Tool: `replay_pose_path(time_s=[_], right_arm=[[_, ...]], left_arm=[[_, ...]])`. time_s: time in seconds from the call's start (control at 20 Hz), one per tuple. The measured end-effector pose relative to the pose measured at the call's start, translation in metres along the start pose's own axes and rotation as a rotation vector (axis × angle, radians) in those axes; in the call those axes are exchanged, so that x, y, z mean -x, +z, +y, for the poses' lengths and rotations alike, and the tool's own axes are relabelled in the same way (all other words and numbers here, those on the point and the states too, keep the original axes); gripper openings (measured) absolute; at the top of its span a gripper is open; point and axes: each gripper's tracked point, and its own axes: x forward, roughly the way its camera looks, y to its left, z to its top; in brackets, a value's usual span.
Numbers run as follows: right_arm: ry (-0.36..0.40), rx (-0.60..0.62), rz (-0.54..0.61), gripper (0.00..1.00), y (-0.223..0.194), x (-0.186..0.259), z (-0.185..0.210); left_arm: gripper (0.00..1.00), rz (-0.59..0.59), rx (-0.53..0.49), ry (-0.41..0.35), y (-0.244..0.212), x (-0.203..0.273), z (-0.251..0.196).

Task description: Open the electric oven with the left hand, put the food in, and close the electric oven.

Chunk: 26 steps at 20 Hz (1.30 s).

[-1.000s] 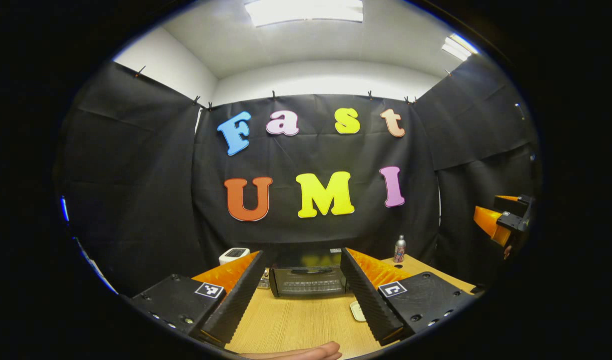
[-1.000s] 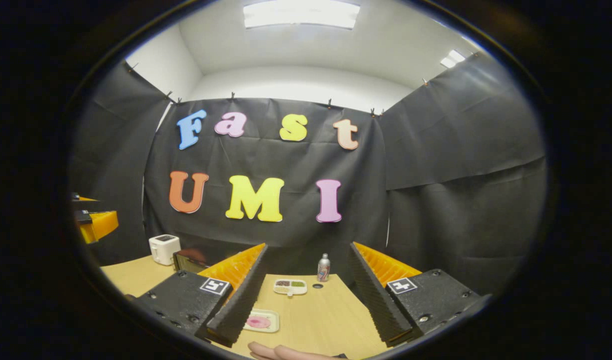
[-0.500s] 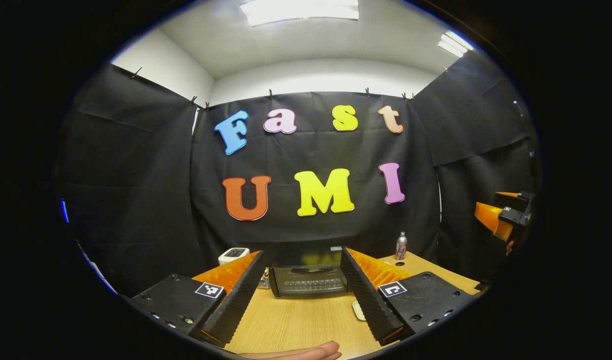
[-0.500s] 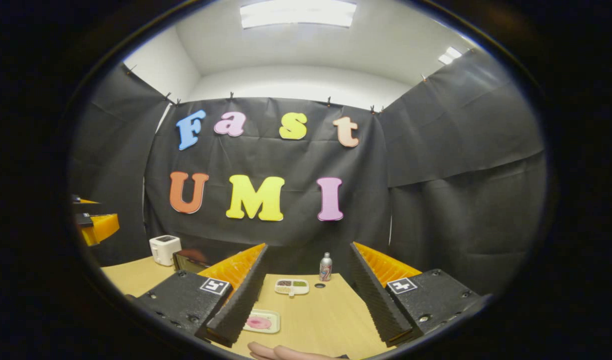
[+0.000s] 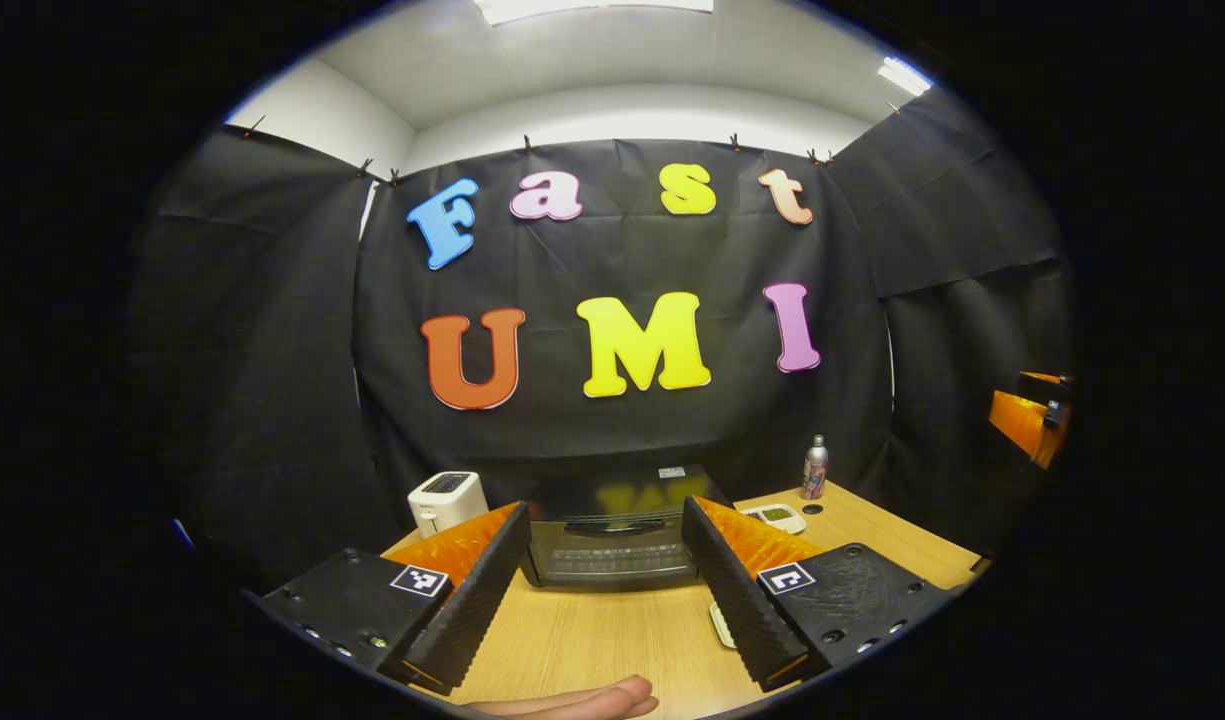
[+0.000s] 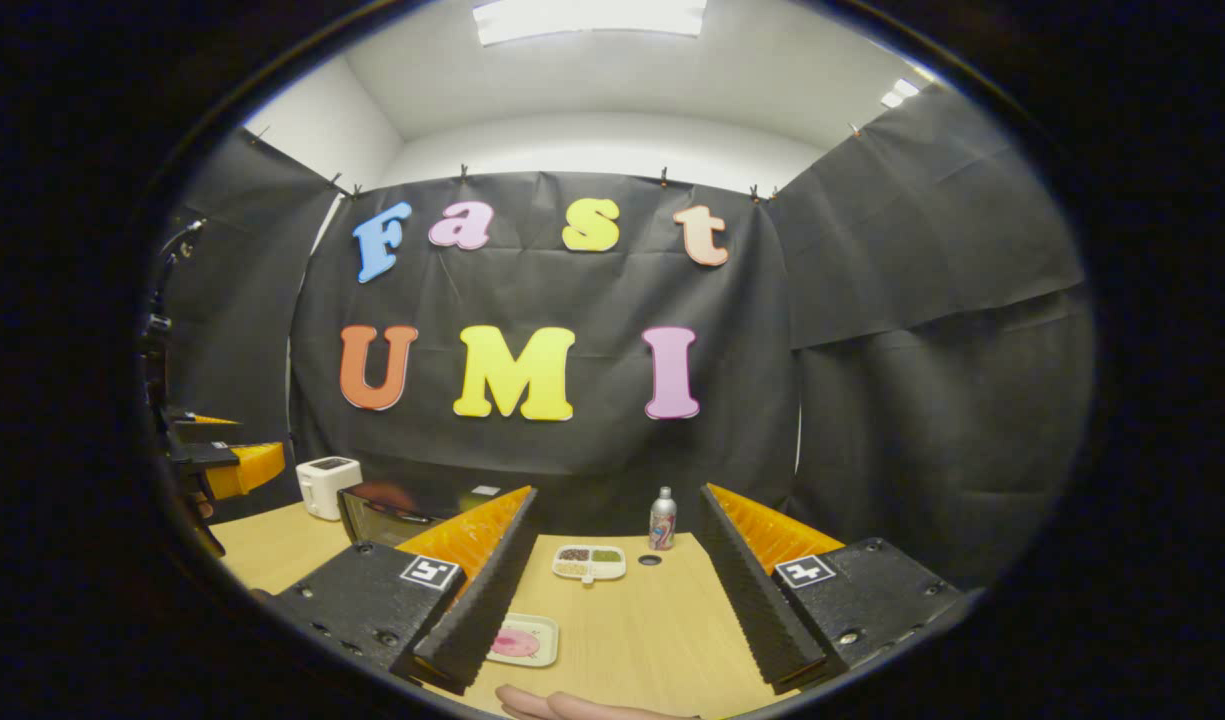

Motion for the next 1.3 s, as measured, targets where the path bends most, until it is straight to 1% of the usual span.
replay_pose_path(time_s=[0.05,0.1,0.15,0.2,0.3,0.45,0.5,0.55,0.6,0.75,0.8,0.85,0.9,0.95,1.0,1.05,1.15,1.2,1.25,1.3], right_arm=[[0.005,0.0,0.006,0.99,-0.003,-0.006,0.0],[0.005,0.001,0.014,0.99,-0.008,-0.012,-0.002],[0.005,0.003,0.023,0.96,-0.012,-0.017,-0.005],[0.008,0.005,0.029,0.96,-0.016,-0.021,-0.006],[0.009,0.014,0.044,0.96,-0.023,-0.03,-0.009],[0.009,0.023,0.063,0.96,-0.03,-0.04,-0.014],[0.007,0.025,0.067,0.96,-0.034,-0.042,-0.017],[0.005,0.028,0.071,0.96,-0.036,-0.043,-0.02],[0.002,0.029,0.074,0.96,-0.039,-0.046,-0.024],[-0.022,0.017,0.086,0.96,-0.049,-0.047,-0.039],[-0.028,-0.004,0.081,0.97,-0.05,-0.047,-0.041],[-0.02,-0.022,0.083,0.96,-0.052,-0.046,-0.04],[-0.005,-0.036,0.086,0.96,-0.055,-0.044,-0.038],[0.007,-0.043,0.09,0.99,-0.056,-0.043,-0.035],[0.01,-0.043,0.094,0.99,-0.057,-0.043,-0.036],[0.008,-0.043,0.093,0.96,-0.057,-0.042,-0.038],[0.008,-0.047,0.085,0.96,-0.051,-0.04,-0.036],[0.014,-0.049,0.088,1.0,-0.051,-0.038,-0.034],[0.019,-0.054,0.096,0.96,-0.052,-0.034,-0.031],[0.026,-0.061,0.107,0.99,-0.054,-0.03,-0.029]], left_arm=[[0.97,0.02,0.011,-0.008,-0.007,-0.017,-0.002],[0.96,0.043,0.019,-0.012,-0.015,-0.036,-0.001],[0.97,0.074,0.022,-0.011,-0.025,-0.053,-0.001],[0.97,0.096,0.006,-0.003,-0.034,-0.069,0.001],[0.97,0.129,-0.021,0.04,-0.047,-0.101,0.015],[0.97,0.229,0.057,0.019,-0.081,-0.147,0.013],[0.97,0.246,0.06,0.013,-0.089,-0.161,0.015],[1.0,0.274,0.056,0.014,-0.1,-0.173,0.017],[0.97,0.301,0.053,0.009,-0.11,-0.185,0.016],[0.97,0.369,0.023,-0.03,-0.131,-0.216,0.011],[0.97,0.349,0.014,-0.046,-0.128,-0.223,0.007],[0.97,0.359,0.018,-0.054,-0.13,-0.227,0.007],[0.96,0.363,0.055,-0.065,-0.131,-0.226,0.005],[0.95,0.38,0.058,-0.071,-0.134,-0.231,0.005],[0.94,0.398,0.051,-0.071,-0.135,-0.228,0.004],[0.95,0.396,0.038,-0.073,-0.133,-0.228,0.005],[0.95,0.401,0.044,-0.072,-0.134,-0.226,0.005],[0.95,0.403,0.049,-0.071,-0.135,-0.223,0.005],[0.95,0.405,0.048,-0.073,-0.135,-0.216,0.004],[0.95,0.41,0.042,-0.076,-0.137,-0.208,0.004]])
